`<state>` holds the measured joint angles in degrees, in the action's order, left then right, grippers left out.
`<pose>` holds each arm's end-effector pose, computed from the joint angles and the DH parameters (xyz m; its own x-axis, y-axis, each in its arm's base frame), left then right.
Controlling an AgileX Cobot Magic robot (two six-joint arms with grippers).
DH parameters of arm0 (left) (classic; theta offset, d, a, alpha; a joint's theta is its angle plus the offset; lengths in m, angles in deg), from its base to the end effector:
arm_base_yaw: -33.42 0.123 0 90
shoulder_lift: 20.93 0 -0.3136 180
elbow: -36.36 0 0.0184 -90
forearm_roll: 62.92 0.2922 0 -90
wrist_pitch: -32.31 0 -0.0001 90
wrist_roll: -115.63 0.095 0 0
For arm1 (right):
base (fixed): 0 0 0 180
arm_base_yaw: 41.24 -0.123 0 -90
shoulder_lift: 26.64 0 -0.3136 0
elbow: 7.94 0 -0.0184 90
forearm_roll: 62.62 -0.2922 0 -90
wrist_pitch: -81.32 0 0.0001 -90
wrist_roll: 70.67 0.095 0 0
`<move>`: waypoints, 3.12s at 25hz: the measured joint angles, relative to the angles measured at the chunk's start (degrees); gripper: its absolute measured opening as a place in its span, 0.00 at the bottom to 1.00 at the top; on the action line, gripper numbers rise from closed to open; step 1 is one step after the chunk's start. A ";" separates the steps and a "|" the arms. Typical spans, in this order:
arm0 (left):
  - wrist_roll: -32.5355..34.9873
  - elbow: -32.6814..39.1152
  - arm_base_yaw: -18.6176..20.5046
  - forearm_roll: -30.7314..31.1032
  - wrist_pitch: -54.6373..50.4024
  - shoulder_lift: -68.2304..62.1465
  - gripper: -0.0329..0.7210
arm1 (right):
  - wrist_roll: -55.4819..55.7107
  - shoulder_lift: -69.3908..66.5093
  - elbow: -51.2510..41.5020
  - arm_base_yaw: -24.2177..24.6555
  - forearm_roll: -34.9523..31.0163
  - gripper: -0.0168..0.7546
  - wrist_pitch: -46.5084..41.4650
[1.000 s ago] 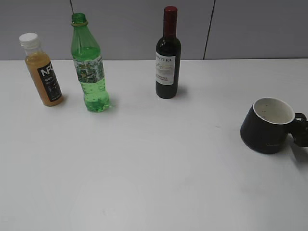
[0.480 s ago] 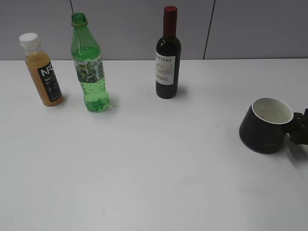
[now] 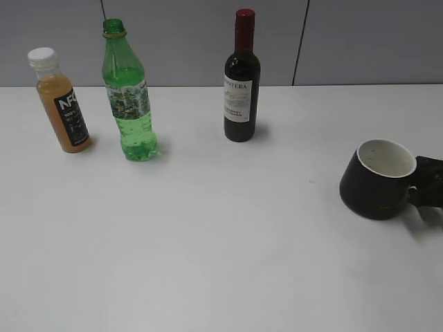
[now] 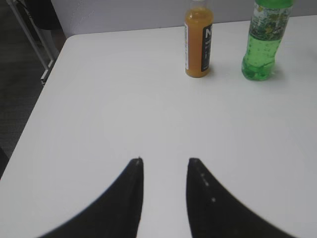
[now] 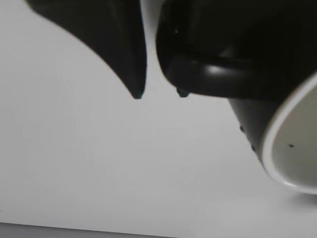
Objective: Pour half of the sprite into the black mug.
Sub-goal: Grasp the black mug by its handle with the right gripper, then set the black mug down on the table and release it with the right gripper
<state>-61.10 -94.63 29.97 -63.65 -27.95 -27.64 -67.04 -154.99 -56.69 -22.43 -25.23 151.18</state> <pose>0.0049 -0.0013 0.2977 -0.4331 0.0769 -0.8981 0.0922 0.9949 0.0408 0.3016 -0.0455 0.0489 -0.3006 -0.0649 -0.9515 -0.2995 0.9537 0.0296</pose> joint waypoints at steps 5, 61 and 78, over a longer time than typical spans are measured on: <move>0.00 0.00 0.00 0.00 0.00 0.00 0.36 | -0.26 0.00 0.04 0.00 0.22 0.07 -0.09; 0.00 0.00 0.00 0.00 0.00 0.00 0.36 | 16.94 -1.49 23.83 -38.89 15.36 0.06 -3.11; 0.00 0.00 0.00 0.00 0.00 0.00 0.36 | 17.18 -11.04 33.28 -45.40 14.09 0.06 -3.25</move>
<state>-61.10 -94.63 29.97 -63.65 -27.95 -27.64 -49.87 -166.03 -23.41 -67.83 -11.14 147.93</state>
